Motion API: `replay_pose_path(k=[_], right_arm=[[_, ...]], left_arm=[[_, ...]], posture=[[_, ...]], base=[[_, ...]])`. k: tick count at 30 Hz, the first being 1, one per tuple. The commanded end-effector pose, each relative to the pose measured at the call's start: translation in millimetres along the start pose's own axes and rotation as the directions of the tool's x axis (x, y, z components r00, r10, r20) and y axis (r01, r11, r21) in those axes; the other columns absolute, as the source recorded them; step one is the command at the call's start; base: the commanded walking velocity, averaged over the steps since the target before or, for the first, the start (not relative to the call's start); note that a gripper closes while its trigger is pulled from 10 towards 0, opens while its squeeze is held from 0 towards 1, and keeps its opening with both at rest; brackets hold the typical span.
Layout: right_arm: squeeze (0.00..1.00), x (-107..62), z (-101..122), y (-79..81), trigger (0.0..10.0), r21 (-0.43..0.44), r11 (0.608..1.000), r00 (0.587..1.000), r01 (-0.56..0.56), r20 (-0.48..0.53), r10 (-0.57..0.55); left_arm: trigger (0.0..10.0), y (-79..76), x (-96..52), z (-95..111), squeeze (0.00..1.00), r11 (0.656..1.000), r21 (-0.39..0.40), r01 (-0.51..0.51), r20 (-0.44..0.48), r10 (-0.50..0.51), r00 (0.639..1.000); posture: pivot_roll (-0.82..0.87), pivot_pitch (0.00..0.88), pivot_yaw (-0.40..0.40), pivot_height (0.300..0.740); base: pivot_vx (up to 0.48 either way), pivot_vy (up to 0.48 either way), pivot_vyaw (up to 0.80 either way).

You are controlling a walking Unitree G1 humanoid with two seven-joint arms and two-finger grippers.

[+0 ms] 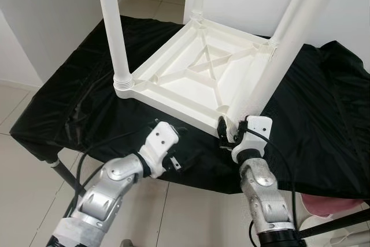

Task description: Building children table

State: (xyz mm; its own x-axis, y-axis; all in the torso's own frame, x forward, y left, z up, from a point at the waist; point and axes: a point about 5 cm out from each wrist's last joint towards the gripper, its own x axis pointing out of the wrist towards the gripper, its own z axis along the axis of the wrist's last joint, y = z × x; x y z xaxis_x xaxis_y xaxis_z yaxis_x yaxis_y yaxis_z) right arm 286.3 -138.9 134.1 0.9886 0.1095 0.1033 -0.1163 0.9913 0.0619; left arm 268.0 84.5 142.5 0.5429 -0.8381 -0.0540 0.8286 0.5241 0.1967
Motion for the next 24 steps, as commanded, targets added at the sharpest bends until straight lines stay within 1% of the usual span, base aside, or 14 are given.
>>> replay_pose_path(k=[1, 2, 4, 5, 6, 7, 9, 11, 15, 16, 19, 20, 21, 24], right_arm=[[1.00, -2.2, 3, -3.2, 10.0, 0.001, 0.999, 0.998, -0.053, 0.025, 0.053], [1.00, -2.2, 3, -3.2, 10.0, 0.001, 0.999, 0.998, -0.053, 0.025, 0.053], [1.00, -0.7, 5, -13.7, 10.0, -0.031, 0.993, 0.993, -0.114, 0.038, 0.115], [0.10, 1.1, 7, -19.2, 10.0, -0.053, 0.986, 0.985, -0.161, 0.050, 0.163], [0.00, 2.9, 9, -23.5, 10.0, -0.055, 0.979, 0.978, -0.198, 0.056, 0.201], [0.00, 4.9, 9, -26.4, 10.0, -0.049, 0.973, 0.972, -0.227, 0.055, 0.230], [0.00, 4.9, 9, -26.4, 10.0, -0.049, 0.973, 0.972, -0.227, 0.055, 0.230], [0.00, 7.2, 10, -29.6, 10.0, -0.050, 0.965, 0.965, -0.257, 0.050, 0.259], [0.00, 22.1, 14, -32.0, 10.0, -0.122, 0.904, 0.910, -0.409, 0.020, 0.414], [0.00, 23.9, 14, -31.6, 8.9, -0.129, 0.893, 0.900, -0.431, 0.009, 0.435], [0.00, 25.6, 13, -31.7, 8.9, -0.134, 0.884, 0.892, -0.448, 0.002, 0.453], [0.00, 26.7, 12, -32.0, 0.6, -0.139, 0.880, 0.889, -0.453, -0.005, 0.457], [0.00, 27.6, 11, -32.9, 0.0, -0.139, 0.873, 0.882, -0.467, -0.009, 0.471], [0.00, 28.6, 7, -35.7, 0.0, -0.142, 0.864, 0.874, -0.484, -0.024, 0.485]], left_arm=[[10.0, -3.9, 1.4, -1, 0.00, 0.998, 0.008, 0.056, -0.004, -0.056, 0.998], [10.0, -3.9, 1.4, -1, 0.00, 0.998, 0.008, 0.056, -0.004, -0.056, 0.998], [10.0, -4.4, 2.4, -1, 0.00, 0.998, 0.009, 0.058, -0.003, -0.058, 0.998], [10.0, -3.9, 3.0, 0, 0.00, 0.998, 0.009, 0.055, -0.001, -0.055, 0.998], [10.0, -3.4, 3.4, 1, 0.00, 0.999, 0.009, 0.053, 0.000, -0.053, 0.999], [10.0, -3.1, 3.5, 1, 0.00, 0.999, 0.010, 0.053, 0.001, -0.053, 0.999], [10.0, -3.1, 3.5, 1, 0.00, 0.999, 0.010, 0.053, 0.001, -0.053, 0.999], [10.0, -3.1, 3.6, 2, 0.00, 0.999, 0.011, 0.054, 0.002, -0.054, 0.999], [10.0, -3.4, 3.4, 2, 0.00, 0.999, 0.009, 0.051, 0.003, -0.051, 0.999], [10.0, -3.9, 3.7, 2, 0.00, 0.999, 0.008, 0.053, 0.005, -0.053, 0.999], [10.0, -4.4, 4.2, 3, 0.00, 0.998, 0.008, 0.054, 0.006, -0.054, 0.998], [10.0, -4.5, 4.4, 3, 0.00, 0.998, 0.009, 0.055, 0.006, -0.055, 0.998], [10.0, -4.6, 4.5, 2, 0.00, 0.998, 0.015, 0.055, 0.003, -0.055, 0.998], [10.0, -5.0, 4.5, 2, 0.00, 0.998, 0.021, 0.054, 0.001, -0.054, 0.999]], posture=[[0.01, 0.100, -0.048, 0.740], [0.01, 0.100, -0.048, 0.740], [0.01, 0.099, -0.047, 0.740], [0.01, 0.095, -0.044, 0.740], [0.01, 0.096, -0.045, 0.740], [0.01, 0.096, -0.044, 0.740], [0.01, 0.096, -0.044, 0.740], [0.01, 0.096, -0.044, 0.740], [0.02, 0.092, -0.040, 0.740], [0.02, 0.092, -0.042, 0.740], [0.02, 0.092, -0.042, 0.740], [0.02, 0.092, -0.045, 0.740], [0.03, 0.091, -0.046, 0.740], [0.03, 0.092, -0.049, 0.740]], base=[[0.000, 0.000, 0.00], [0.000, 0.000, 0.00], [0.000, 0.000, 0.00], [0.000, 0.000, 0.00], [0.000, 0.000, 0.00], [0.000, 0.000, 0.00], [0.000, 0.000, 0.00], [0.000, 0.000, 0.00], [0.000, 0.000, 0.00], [0.000, 0.000, 0.00], [0.000, 0.000, 0.00], [0.000, 0.000, 0.00], [0.000, 0.000, 0.00], [0.000, 0.000, 0.00]])
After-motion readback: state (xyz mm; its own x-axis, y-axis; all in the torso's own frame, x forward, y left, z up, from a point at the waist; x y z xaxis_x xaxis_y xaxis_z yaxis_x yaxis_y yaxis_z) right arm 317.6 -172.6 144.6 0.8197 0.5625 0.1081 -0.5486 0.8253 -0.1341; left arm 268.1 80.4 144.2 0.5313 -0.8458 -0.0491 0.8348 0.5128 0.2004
